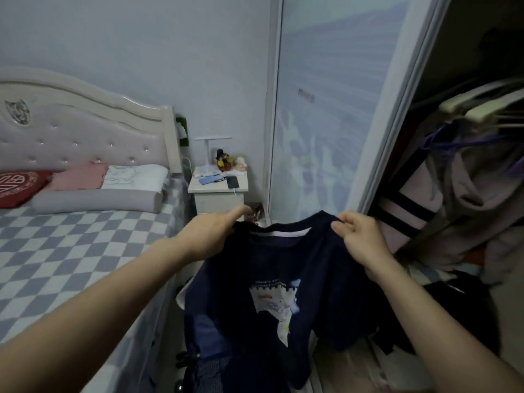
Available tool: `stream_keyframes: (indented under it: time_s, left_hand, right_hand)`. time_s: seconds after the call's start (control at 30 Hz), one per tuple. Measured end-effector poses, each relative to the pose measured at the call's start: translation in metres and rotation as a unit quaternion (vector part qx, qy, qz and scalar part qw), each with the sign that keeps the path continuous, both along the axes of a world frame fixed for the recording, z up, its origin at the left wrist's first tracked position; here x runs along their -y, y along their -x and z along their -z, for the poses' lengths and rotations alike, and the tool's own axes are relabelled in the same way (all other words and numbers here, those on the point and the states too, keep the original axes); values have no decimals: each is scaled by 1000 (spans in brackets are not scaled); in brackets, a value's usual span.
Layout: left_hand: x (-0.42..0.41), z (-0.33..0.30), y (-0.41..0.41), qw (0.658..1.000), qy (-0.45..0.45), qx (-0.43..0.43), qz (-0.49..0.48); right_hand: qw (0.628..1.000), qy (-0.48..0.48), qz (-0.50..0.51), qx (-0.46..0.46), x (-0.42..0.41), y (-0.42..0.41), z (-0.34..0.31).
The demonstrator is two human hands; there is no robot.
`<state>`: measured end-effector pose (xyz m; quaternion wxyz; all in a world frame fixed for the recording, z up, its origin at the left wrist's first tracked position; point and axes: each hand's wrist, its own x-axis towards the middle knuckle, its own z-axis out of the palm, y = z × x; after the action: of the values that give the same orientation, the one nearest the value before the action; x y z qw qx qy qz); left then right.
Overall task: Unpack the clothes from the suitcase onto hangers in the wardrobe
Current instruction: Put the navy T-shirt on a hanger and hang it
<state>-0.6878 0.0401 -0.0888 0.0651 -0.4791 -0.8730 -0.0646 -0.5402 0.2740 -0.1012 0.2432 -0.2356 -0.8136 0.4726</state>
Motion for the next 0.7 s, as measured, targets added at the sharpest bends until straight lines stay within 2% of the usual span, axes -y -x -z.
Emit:
stream_keyframes:
  time_s: [0.1, 0.17, 0.27, 0.4, 0.5, 0.7]
  left_hand:
    - [-10, 4, -11, 988, 109, -49, 97]
    - [-19, 7, -16, 979, 144, -66, 127]
    - [-36, 18, -21, 981, 172, -39, 85]
    - [-71, 30, -39, 993, 80, 79, -20]
    - [-100, 22, -45, 978, 1, 193, -82]
    - [-159, -21, -65, 963, -162, 215, 21]
  right_hand:
    - [998, 49, -3, -44, -2, -8, -17]
    - [996, 64, 9, -63, -6, -19, -25]
    - [994, 84, 5, -66, -2, -38, -34]
    - [997, 45, -1, -61, 1, -60, -36]
    - [996, 35, 12, -78, -7, -78, -42]
    - [989, 24, 96, -111, -41, -125, -61]
